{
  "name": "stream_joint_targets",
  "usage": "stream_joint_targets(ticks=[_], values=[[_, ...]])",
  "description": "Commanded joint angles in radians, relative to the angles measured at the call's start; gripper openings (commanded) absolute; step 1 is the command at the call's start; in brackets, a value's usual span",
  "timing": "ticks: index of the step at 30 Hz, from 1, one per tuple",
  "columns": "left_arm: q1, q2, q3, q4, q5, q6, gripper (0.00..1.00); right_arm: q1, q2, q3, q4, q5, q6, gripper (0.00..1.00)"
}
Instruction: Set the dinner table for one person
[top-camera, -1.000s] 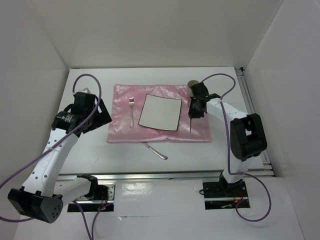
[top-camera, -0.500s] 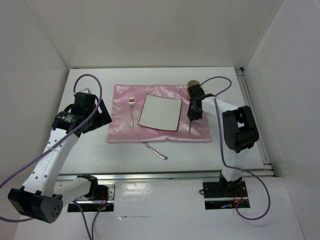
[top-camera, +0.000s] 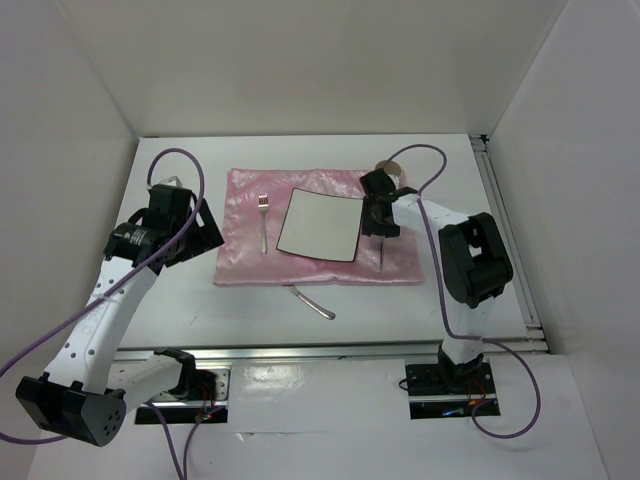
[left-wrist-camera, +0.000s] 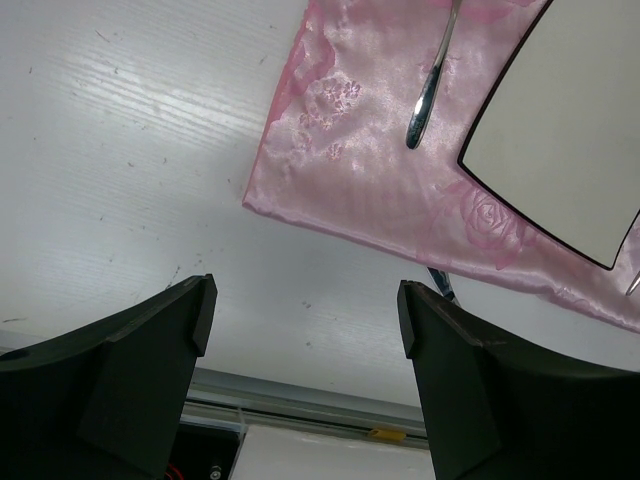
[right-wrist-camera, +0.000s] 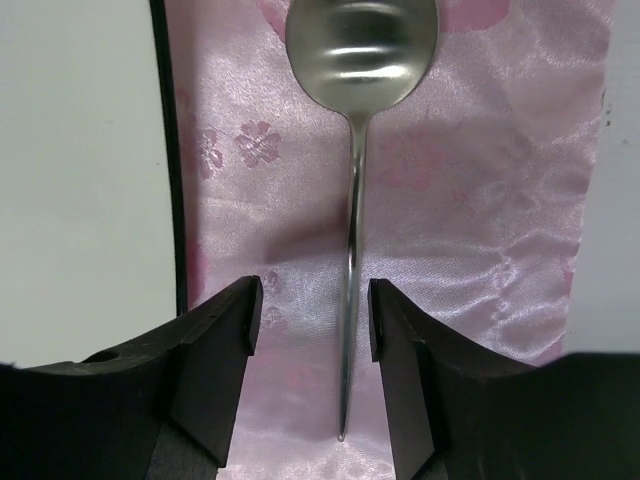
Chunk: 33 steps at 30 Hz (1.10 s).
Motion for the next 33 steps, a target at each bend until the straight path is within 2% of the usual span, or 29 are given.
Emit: stream_joint_targets(ticks=[1,5,6,8,9,15,19,31,33], values=[[0.006,-0.011,-0.002,0.018,0.006,0.017,0.92,0.029,-0.079,0.048,-0.024,0.077,-0.014,0.58],[0.006,-0.011,-0.002,0.018,0.006,0.017,0.92,0.124,-0.212,0.016,-0.003,0.055,-0.150,0.57],[0.006,-0.011,-0.002,0.018,0.006,0.017,0.92,0.184,-0.229,0.004,-0.003,0.039,-0.178,0.55],[0.006,-0.011,-0.002,0.027,-0.003,0.017,0.92,0.244,-0.260,-0.041,0.011,-0.070,-0.240,0.55],[0.006,-0.011,-0.002,0.027,-0.003,0.017,0.92,0.314,-0.280,-0.074,0.022,-0.108,-0.294,0.57],[0.006,-0.001,-0.002,0.027,-0.003,0.017,0.92,0.509,-0.216,-0.113,0.033,-0.280,-0.310,0.57],[0.006,-0.001,0.008,0.027,-0.003,0.017,0.92,0.586,-0.128,-0.060,0.011,-0.261,-0.310,0.57],[0.006,-0.031,0.008,0.018,-0.013,0.017,0.92,0.625,0.017,-0.029,0.012,-0.221,-0.319,0.52],[0.006,-0.031,0.008,0.018,-0.013,0.017,0.92,0.625,0.042,-0.029,0.012,-0.210,-0.319,0.49]])
